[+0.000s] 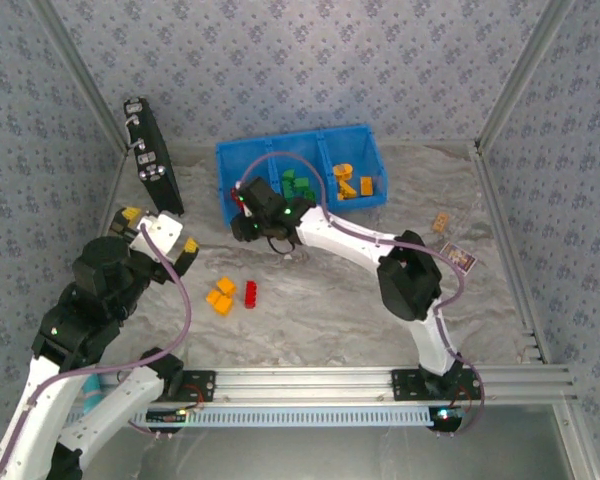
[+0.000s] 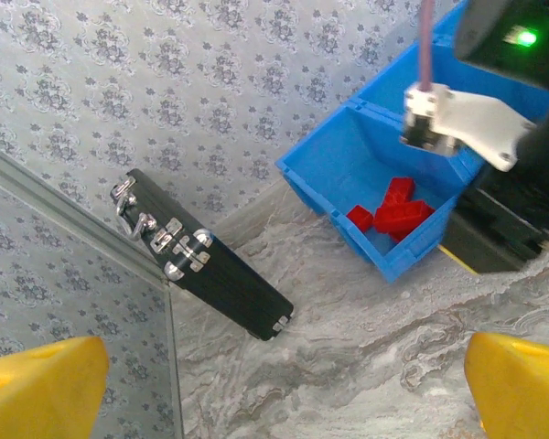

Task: Sort the legos into containers by color
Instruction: Pick up the lego from the bottom-center of the table.

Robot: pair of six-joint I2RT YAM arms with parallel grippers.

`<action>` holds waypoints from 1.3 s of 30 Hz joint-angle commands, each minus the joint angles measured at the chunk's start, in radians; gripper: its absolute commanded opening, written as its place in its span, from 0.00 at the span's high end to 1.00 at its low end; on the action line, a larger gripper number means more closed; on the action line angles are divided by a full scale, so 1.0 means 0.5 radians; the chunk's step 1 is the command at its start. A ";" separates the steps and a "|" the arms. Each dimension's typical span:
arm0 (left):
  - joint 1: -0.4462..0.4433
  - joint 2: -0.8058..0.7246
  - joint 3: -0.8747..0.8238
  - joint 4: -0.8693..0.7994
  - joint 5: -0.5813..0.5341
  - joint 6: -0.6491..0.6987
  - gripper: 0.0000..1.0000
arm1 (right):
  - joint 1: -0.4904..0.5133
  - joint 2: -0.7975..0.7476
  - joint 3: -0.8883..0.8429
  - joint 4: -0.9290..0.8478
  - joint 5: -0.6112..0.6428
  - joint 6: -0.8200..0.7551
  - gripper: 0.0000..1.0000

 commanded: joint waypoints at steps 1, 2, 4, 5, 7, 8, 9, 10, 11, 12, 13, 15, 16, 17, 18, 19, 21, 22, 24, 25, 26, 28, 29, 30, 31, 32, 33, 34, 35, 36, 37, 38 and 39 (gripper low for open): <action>-0.012 -0.048 0.047 0.007 0.033 -0.059 0.00 | 0.037 -0.075 -0.241 -0.024 -0.143 0.486 0.63; -0.012 -0.057 0.056 -0.008 0.043 -0.072 0.00 | 0.066 -0.101 -0.288 -0.039 -0.124 0.548 0.63; -0.011 -0.083 0.067 -0.025 0.056 -0.093 0.00 | 0.118 -0.147 -0.365 -0.060 -0.092 0.659 0.61; -0.012 -0.102 0.070 -0.031 0.060 -0.100 0.00 | 0.139 -0.167 -0.410 -0.058 -0.080 0.720 0.60; -0.013 -0.136 0.069 -0.043 0.071 -0.112 0.00 | 0.173 -0.199 -0.489 -0.038 -0.081 0.815 0.58; -0.015 -0.154 0.067 -0.050 0.077 -0.118 0.00 | 0.189 -0.202 -0.523 -0.038 -0.080 0.857 0.55; -0.015 -0.170 0.064 -0.053 0.089 -0.122 0.00 | 0.204 -0.206 -0.552 -0.032 -0.079 0.891 0.54; -0.017 -0.188 0.060 -0.053 0.097 -0.127 0.00 | 0.219 -0.204 -0.584 -0.022 -0.080 0.930 0.52; -0.017 -0.203 0.056 -0.052 0.103 -0.129 0.00 | 0.233 -0.204 -0.614 0.004 -0.086 0.965 0.50; -0.021 -0.214 0.056 -0.054 0.106 -0.132 0.00 | 0.247 -0.204 -0.638 0.028 -0.086 0.991 0.48; -0.026 -0.224 0.055 -0.055 0.105 -0.130 0.00 | 0.259 -0.197 -0.652 0.043 -0.091 1.016 0.47; -0.048 -0.240 0.056 -0.061 0.096 -0.124 0.00 | 0.281 -0.161 -0.638 0.029 -0.094 1.044 0.44; -0.058 -0.245 0.055 -0.063 0.090 -0.120 0.00 | 0.292 -0.140 -0.626 0.012 -0.091 1.053 0.42; -0.072 -0.254 0.053 -0.062 0.078 -0.114 0.00 | 0.303 -0.113 -0.603 -0.010 -0.088 1.057 0.42; -0.086 -0.261 0.049 -0.061 0.063 -0.109 0.00 | 0.309 -0.083 -0.582 -0.023 -0.095 1.056 0.42; -0.095 -0.269 0.042 -0.058 0.058 -0.105 0.00 | 0.320 -0.061 -0.564 -0.037 -0.096 1.055 0.42; -0.109 -0.284 0.034 -0.054 0.043 -0.098 0.00 | 0.328 -0.015 -0.527 -0.056 -0.104 1.049 0.42; -0.114 -0.289 0.031 -0.052 0.038 -0.095 0.00 | 0.332 0.004 -0.517 -0.059 -0.109 1.047 0.42; -0.122 -0.303 0.024 -0.054 0.027 -0.089 0.00 | 0.333 0.047 -0.487 -0.077 -0.121 1.039 0.43; -0.128 -0.307 0.021 -0.054 0.019 -0.086 0.00 | 0.333 0.066 -0.472 -0.092 -0.123 1.037 0.43; -0.130 -0.311 0.018 -0.052 0.009 -0.080 0.00 | 0.332 0.084 -0.460 -0.102 -0.123 1.030 0.45; -0.142 -0.314 0.014 -0.050 -0.008 -0.074 0.00 | 0.332 0.113 -0.442 -0.120 -0.129 1.021 0.48; -0.148 -0.314 0.015 -0.048 -0.014 -0.069 0.00 | 0.330 0.122 -0.431 -0.132 -0.128 1.015 0.50; -0.154 -0.315 0.012 -0.047 -0.022 -0.066 0.00 | 0.330 0.132 -0.422 -0.145 -0.125 1.005 0.53; -0.158 -0.314 0.012 -0.048 -0.030 -0.062 0.00 | 0.329 0.135 -0.417 -0.160 -0.119 0.998 0.55; -0.162 -0.314 0.009 -0.045 -0.035 -0.058 0.00 | 0.328 0.136 -0.411 -0.169 -0.110 0.984 0.54; -0.163 -0.311 0.002 -0.043 -0.043 -0.054 0.00 | 0.324 0.139 -0.405 -0.189 -0.102 0.970 0.56; -0.168 -0.310 0.000 -0.038 -0.049 -0.050 0.00 | 0.320 0.135 -0.400 -0.199 -0.098 0.953 0.59; -0.170 -0.308 0.000 -0.036 -0.055 -0.046 0.00 | 0.315 0.132 -0.398 -0.217 -0.086 0.936 0.63; -0.171 -0.302 0.000 -0.032 -0.058 -0.043 0.00 | 0.310 0.120 -0.398 -0.236 -0.070 0.919 0.66; -0.171 -0.296 -0.002 -0.032 -0.062 -0.040 0.00 | 0.303 0.110 -0.398 -0.250 -0.050 0.897 0.68; -0.174 -0.290 0.000 -0.029 -0.065 -0.037 0.00 | 0.294 0.096 -0.393 -0.276 -0.029 0.861 0.70; -0.173 -0.285 -0.003 -0.030 -0.071 -0.034 0.00 | 0.279 0.083 -0.383 -0.303 -0.012 0.823 0.73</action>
